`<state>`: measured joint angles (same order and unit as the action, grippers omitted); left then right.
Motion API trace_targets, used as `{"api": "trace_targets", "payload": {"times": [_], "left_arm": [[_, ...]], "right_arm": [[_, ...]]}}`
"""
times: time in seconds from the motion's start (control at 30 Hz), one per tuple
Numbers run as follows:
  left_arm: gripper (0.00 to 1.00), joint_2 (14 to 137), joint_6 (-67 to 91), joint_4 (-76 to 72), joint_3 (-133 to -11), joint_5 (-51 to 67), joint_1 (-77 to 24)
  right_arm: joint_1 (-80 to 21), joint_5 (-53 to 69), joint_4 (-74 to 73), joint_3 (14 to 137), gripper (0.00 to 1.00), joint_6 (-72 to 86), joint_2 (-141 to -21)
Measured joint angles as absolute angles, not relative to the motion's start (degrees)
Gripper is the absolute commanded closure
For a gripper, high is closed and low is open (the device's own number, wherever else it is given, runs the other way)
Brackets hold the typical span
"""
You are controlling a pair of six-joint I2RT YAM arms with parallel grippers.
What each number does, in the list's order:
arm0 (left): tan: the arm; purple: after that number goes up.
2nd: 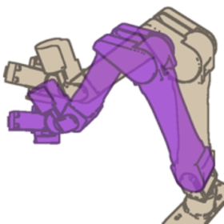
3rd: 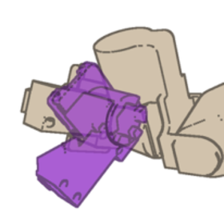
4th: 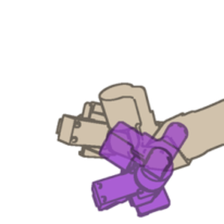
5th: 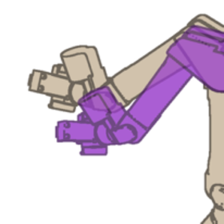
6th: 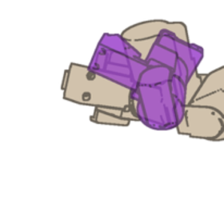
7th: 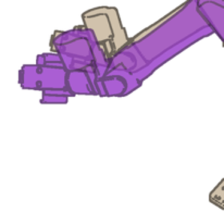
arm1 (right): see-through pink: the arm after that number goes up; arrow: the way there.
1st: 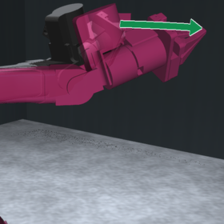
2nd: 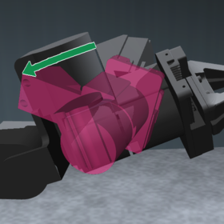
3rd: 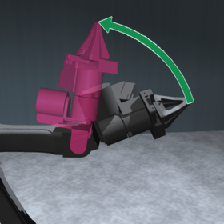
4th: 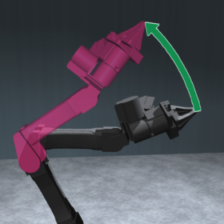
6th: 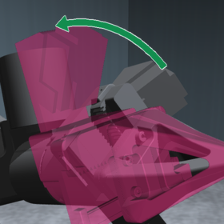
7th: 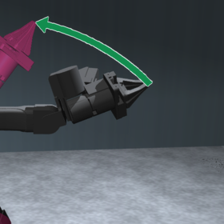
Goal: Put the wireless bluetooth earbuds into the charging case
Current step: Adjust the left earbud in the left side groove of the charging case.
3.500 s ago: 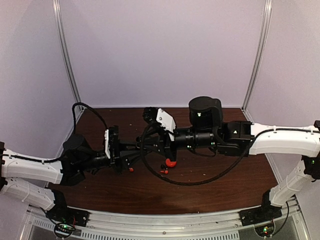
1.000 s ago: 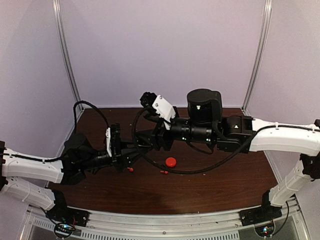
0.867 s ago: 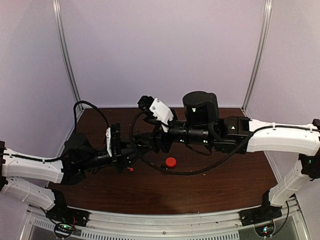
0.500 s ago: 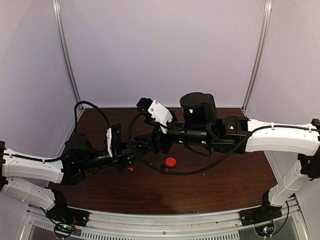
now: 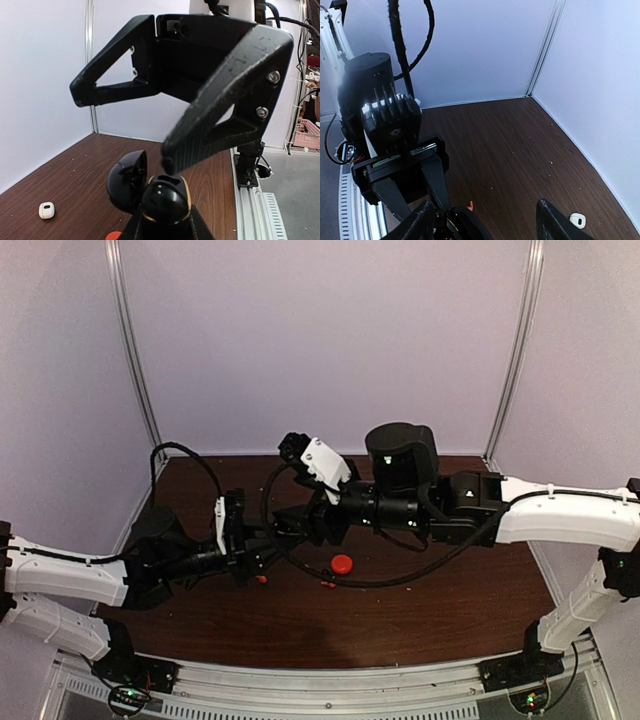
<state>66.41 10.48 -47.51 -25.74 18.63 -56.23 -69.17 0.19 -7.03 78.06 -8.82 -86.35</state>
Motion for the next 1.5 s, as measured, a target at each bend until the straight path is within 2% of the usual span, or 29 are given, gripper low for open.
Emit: {"api": "trace_targets", "payload": {"times": [0.13,0.33,0.77,1.5], "left_arm": [[1.0,67.0,10.5,-47.5,-26.0,18.7,-56.2],[1.0,67.1,10.5,-47.5,-26.1,18.7,-56.2],[1.0,67.1,10.5,-47.4,-26.1,18.6,-56.2],[1.0,67.1,10.4,-46.6,-26.1,17.1,-56.2]], "right_arm": [[-69.2,1.5,-6.9,78.1,0.28,-8.8,-86.2],[-69.5,2.5,-7.1,78.6,0.18,-8.8,-86.6],[-70.2,-3.6,-9.9,80.4,0.17,-9.0,-88.9],[-70.5,-5.9,-12.6,80.3,0.16,-7.9,-88.6]]}}
